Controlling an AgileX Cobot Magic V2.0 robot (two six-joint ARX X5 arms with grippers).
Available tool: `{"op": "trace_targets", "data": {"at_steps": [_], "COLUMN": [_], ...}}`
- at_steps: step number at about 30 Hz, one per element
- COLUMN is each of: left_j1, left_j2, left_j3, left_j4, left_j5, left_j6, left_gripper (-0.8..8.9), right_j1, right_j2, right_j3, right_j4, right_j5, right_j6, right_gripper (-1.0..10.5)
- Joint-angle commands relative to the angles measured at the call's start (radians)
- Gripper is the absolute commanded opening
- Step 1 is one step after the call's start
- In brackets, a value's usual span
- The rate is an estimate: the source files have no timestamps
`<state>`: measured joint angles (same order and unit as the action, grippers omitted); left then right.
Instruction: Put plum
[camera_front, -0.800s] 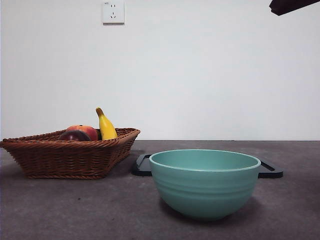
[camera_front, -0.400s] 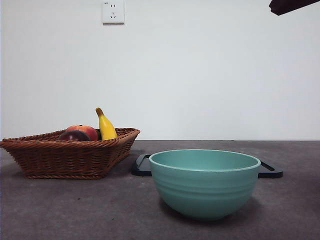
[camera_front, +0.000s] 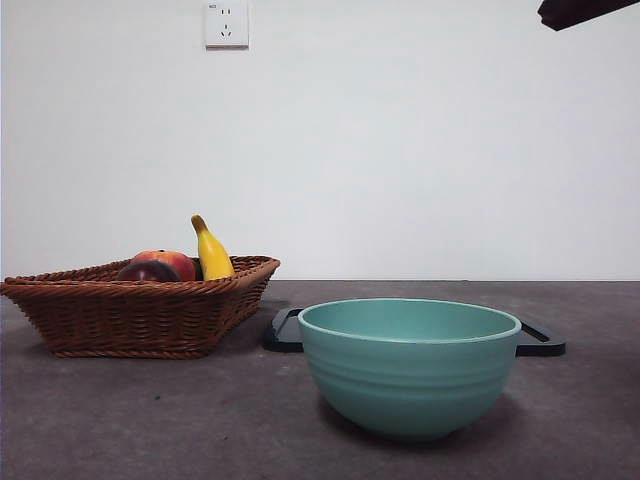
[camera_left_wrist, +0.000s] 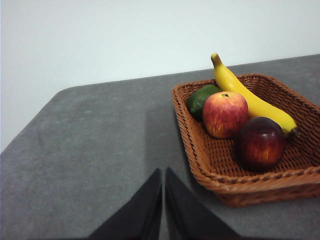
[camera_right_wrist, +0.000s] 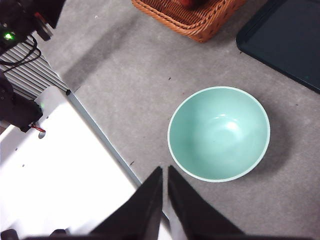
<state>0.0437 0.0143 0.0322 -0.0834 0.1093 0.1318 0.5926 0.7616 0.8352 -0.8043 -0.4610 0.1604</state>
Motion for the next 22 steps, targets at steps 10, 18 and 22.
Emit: {"op": "trace_targets", "data": {"at_steps": [10, 18, 22], "left_j1": [0.003, 0.003, 0.003], "left_j2": [-0.011, -0.011, -0.011], "left_j3": [-0.021, -0.021, -0.021], "left_j4": [-0.102, -0.101, -0.101], "left_j5": [-0.005, -0.005, -0.005], "left_j6": [-0.017, -0.02, -0.02], "left_gripper": [0.08, 0.08, 0.08], "right_j1": [0.005, 0.005, 0.005], "right_j2": [0.007, 0.007, 0.007], "right_j3": [0.016, 0.016, 0.016], "right_j4": [0.011, 0.011, 0.011], "right_j5": [-0.003, -0.003, -0.003], "right_j6": [-0.012, -0.012, -0.012], "right_gripper": [0.1, 0.1, 0.1]}}
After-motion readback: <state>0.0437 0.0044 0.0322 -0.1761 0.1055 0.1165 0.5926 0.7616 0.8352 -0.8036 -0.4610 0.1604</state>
